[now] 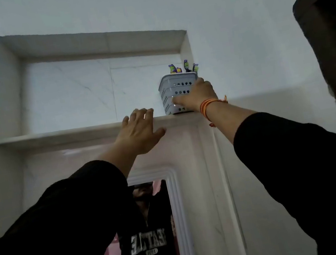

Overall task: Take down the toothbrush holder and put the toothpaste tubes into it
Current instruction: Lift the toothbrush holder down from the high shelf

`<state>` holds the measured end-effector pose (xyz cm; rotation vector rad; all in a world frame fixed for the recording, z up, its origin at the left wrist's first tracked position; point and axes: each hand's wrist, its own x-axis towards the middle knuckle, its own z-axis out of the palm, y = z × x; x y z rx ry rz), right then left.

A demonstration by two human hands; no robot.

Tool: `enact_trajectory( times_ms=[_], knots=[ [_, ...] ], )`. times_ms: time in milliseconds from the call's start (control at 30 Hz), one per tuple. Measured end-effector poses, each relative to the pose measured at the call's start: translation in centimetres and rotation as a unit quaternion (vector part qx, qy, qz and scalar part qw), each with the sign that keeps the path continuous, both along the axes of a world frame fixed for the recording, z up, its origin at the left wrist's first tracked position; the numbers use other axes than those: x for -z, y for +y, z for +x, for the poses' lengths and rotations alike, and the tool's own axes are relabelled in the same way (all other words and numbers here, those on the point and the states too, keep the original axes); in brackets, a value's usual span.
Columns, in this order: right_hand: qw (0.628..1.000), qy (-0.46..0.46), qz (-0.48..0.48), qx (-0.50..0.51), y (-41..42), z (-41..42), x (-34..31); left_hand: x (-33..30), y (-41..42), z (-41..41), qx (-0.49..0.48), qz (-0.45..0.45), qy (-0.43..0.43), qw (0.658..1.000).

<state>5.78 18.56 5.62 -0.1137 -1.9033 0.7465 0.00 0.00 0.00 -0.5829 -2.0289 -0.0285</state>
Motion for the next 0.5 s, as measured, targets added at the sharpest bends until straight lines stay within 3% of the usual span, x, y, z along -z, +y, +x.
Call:
enact_trajectory(
  times_ms=[100,300,500],
  knots=[
    [1.000,-0.004,-0.017,-0.007,0.0,-2.0,-0.9,0.7,0.1,-2.7,-0.042,-0.011,0.008,0.999],
    [0.997,0.035,-0.047,0.040,-1.4,-5.4,-1.5,1.3,-0.5,-5.1,-0.027,-0.007,0.072,0.997],
    [0.994,0.056,-0.087,0.020,-1.6,-4.6,-1.3,1.0,-0.3,-4.1,-0.020,-0.003,0.010,1.000]
  ],
)
